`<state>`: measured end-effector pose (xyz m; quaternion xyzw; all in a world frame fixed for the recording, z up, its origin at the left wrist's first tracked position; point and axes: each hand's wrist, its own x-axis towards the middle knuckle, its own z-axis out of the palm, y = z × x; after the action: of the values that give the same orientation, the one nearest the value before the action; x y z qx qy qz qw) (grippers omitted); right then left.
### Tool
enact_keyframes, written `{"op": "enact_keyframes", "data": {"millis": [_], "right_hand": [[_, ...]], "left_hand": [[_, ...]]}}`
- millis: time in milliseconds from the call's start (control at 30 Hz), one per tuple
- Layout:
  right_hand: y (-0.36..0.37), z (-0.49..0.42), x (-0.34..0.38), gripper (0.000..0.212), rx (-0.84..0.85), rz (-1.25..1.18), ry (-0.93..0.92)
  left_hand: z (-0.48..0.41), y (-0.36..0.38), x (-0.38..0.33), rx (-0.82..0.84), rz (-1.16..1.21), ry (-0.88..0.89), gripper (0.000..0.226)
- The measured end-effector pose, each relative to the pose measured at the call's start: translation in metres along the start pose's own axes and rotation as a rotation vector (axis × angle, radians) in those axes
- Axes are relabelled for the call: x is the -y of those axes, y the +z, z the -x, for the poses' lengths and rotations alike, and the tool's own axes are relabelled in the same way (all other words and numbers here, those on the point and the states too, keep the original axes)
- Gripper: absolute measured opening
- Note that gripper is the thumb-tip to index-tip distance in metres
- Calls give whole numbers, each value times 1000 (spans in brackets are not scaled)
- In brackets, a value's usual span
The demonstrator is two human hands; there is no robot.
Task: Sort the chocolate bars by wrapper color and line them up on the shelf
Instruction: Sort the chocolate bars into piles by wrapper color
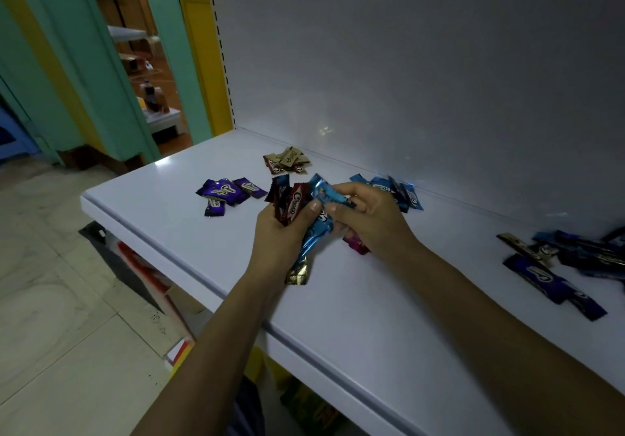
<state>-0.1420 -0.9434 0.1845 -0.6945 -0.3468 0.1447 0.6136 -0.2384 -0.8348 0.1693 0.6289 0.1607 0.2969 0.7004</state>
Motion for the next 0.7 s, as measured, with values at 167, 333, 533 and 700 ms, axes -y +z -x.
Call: {"op": "enact_keyframes", "data": {"millis": [167,333,533,700], "right_hand": [[-1,-12,1,15,-15,97,56],[-29,-42,-11,18,-308,367,-95],[-64,-55,-63,19,-491,840,-190],[-62,-55,-70,33,-390,914,-154]], "left_hand": [[-11,0,0,36,-66,-42,10],[-27,3,2,-66,-86,-80,16],[-29,2,9,-72,-100,-45,15],[-29,0,10,-81,-95,-38,10]]}}
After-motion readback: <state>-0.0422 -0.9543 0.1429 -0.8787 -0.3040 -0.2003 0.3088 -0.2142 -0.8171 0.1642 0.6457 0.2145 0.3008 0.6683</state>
